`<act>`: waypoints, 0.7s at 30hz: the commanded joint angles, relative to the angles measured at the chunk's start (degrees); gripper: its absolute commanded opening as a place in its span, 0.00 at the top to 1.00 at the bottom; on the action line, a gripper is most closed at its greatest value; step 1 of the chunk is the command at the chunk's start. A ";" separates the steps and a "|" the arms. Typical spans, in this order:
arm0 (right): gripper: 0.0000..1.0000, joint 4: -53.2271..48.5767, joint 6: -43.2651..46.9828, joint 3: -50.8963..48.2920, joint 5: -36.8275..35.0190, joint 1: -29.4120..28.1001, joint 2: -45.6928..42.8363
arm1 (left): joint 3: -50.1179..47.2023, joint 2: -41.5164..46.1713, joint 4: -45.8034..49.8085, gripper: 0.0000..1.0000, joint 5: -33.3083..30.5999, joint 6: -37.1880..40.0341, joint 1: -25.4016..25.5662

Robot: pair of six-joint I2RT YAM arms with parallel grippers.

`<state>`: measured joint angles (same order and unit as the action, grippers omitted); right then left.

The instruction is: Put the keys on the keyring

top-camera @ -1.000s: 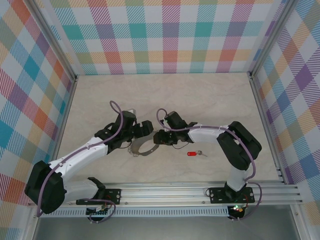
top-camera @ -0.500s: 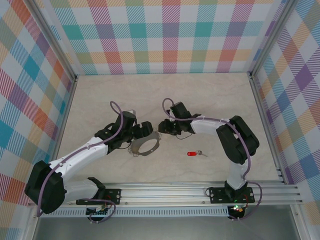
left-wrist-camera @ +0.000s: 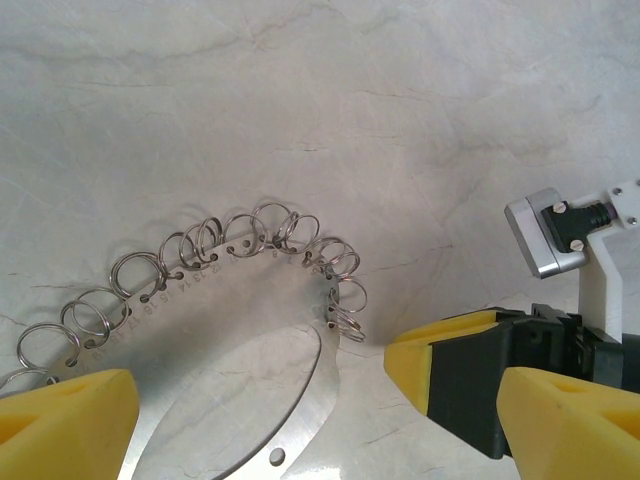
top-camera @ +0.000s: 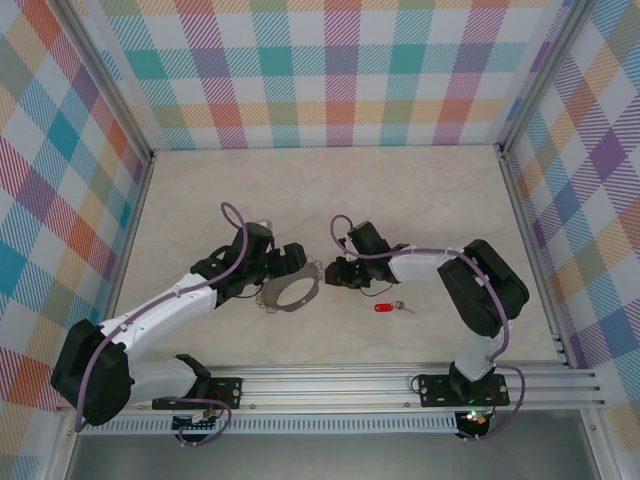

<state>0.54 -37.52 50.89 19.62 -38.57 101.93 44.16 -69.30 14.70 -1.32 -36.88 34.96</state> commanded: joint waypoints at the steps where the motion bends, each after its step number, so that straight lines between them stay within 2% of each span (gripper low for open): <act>1: 0.69 2.39 2.25 1.70 1.29 -1.54 1.50 | 0.31 -0.31 -0.86 0.08 0.34 -0.81 -0.42; 15: 0.70 -1.05 4.39 5.71 -4.72 -2.30 5.81 | 0.23 -0.68 -1.16 0.07 0.19 -1.06 -0.42; 21: 0.71 -0.72 4.47 6.30 -4.86 -2.26 6.67 | 0.49 -1.35 -1.52 0.07 0.44 -1.06 -0.42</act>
<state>0.43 -34.37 55.66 16.45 -40.82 106.50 44.18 -70.06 14.63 -1.13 -37.74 34.96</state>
